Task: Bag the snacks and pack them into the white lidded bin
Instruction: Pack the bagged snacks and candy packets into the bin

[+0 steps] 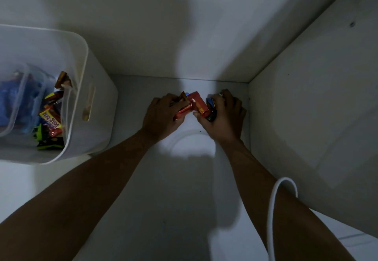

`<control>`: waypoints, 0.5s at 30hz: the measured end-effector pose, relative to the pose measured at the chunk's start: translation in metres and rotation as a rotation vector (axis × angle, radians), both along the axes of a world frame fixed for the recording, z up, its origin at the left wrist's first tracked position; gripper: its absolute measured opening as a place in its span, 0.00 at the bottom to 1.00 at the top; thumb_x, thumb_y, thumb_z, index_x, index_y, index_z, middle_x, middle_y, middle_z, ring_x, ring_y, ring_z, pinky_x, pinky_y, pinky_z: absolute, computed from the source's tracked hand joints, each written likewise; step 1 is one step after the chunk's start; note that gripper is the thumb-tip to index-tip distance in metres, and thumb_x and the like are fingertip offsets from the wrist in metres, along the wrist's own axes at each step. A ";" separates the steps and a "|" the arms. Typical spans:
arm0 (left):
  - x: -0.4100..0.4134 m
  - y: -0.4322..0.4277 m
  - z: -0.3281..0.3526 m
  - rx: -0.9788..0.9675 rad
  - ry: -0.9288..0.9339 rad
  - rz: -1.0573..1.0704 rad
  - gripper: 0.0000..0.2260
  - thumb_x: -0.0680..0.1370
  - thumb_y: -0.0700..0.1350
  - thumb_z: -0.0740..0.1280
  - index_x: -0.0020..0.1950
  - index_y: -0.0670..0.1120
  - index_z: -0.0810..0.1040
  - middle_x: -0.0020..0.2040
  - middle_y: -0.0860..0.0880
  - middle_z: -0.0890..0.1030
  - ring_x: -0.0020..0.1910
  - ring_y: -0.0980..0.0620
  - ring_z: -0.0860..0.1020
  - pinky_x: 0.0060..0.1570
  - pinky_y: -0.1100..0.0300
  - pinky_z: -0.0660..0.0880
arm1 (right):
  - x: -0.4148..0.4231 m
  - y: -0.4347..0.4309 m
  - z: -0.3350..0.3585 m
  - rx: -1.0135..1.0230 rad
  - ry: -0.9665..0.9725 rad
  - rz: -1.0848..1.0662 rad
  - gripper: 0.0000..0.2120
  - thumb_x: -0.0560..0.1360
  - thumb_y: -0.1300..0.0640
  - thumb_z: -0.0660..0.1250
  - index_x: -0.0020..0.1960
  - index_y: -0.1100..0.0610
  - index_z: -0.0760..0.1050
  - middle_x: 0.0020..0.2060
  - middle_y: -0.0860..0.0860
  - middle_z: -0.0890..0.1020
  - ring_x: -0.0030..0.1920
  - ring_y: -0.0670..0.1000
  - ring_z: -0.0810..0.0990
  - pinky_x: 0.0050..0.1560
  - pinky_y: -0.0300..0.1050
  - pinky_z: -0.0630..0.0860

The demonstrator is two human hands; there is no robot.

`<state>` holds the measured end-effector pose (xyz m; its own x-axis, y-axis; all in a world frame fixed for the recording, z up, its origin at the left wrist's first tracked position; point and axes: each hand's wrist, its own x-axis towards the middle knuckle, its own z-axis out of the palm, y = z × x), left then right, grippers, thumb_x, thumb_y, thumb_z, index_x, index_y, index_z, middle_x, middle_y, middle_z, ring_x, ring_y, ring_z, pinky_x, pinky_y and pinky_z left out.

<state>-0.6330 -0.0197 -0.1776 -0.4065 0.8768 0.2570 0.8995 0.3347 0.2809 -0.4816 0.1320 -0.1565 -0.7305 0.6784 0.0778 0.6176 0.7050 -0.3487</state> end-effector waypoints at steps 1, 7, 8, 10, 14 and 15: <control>0.000 0.001 0.001 0.007 -0.033 0.001 0.20 0.72 0.49 0.73 0.63 0.46 0.78 0.54 0.40 0.80 0.46 0.43 0.81 0.46 0.51 0.77 | 0.000 -0.002 0.000 -0.002 0.006 0.007 0.30 0.68 0.28 0.65 0.63 0.45 0.72 0.68 0.50 0.70 0.66 0.56 0.68 0.60 0.54 0.67; -0.004 0.010 0.011 0.014 -0.060 0.016 0.23 0.71 0.60 0.72 0.59 0.48 0.78 0.62 0.45 0.77 0.53 0.48 0.80 0.43 0.55 0.77 | 0.000 -0.013 -0.002 -0.015 0.074 0.015 0.20 0.71 0.40 0.68 0.59 0.46 0.74 0.64 0.49 0.73 0.61 0.56 0.71 0.53 0.54 0.71; -0.005 0.012 0.011 -0.010 -0.044 0.007 0.23 0.71 0.61 0.70 0.59 0.48 0.78 0.64 0.45 0.76 0.55 0.49 0.80 0.44 0.56 0.76 | 0.000 -0.014 -0.003 -0.025 0.082 0.018 0.19 0.71 0.41 0.69 0.59 0.47 0.74 0.64 0.49 0.73 0.61 0.56 0.72 0.53 0.53 0.72; -0.006 0.016 0.012 -0.021 -0.060 -0.003 0.19 0.74 0.60 0.68 0.57 0.48 0.78 0.59 0.47 0.79 0.50 0.48 0.81 0.42 0.55 0.77 | 0.000 -0.014 -0.003 -0.045 0.113 0.023 0.18 0.72 0.42 0.69 0.58 0.47 0.74 0.63 0.49 0.74 0.60 0.56 0.73 0.53 0.52 0.72; -0.002 0.016 0.014 0.071 -0.119 0.048 0.12 0.76 0.52 0.65 0.51 0.47 0.81 0.45 0.47 0.83 0.38 0.48 0.81 0.35 0.54 0.75 | 0.002 -0.012 -0.010 -0.108 0.186 0.055 0.17 0.71 0.51 0.71 0.57 0.47 0.72 0.62 0.48 0.77 0.58 0.55 0.76 0.52 0.56 0.76; 0.000 0.015 0.015 0.095 -0.133 0.067 0.10 0.75 0.51 0.66 0.50 0.46 0.81 0.43 0.47 0.83 0.36 0.48 0.81 0.34 0.56 0.74 | 0.004 -0.011 -0.012 -0.117 0.205 0.057 0.18 0.70 0.53 0.71 0.58 0.47 0.72 0.62 0.48 0.78 0.58 0.55 0.77 0.52 0.56 0.77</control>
<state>-0.6330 -0.0043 -0.1626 -0.4995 0.8209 0.2769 0.8286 0.3594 0.4293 -0.4778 0.1208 -0.1688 -0.7449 0.6496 0.1521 0.4857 0.6843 -0.5440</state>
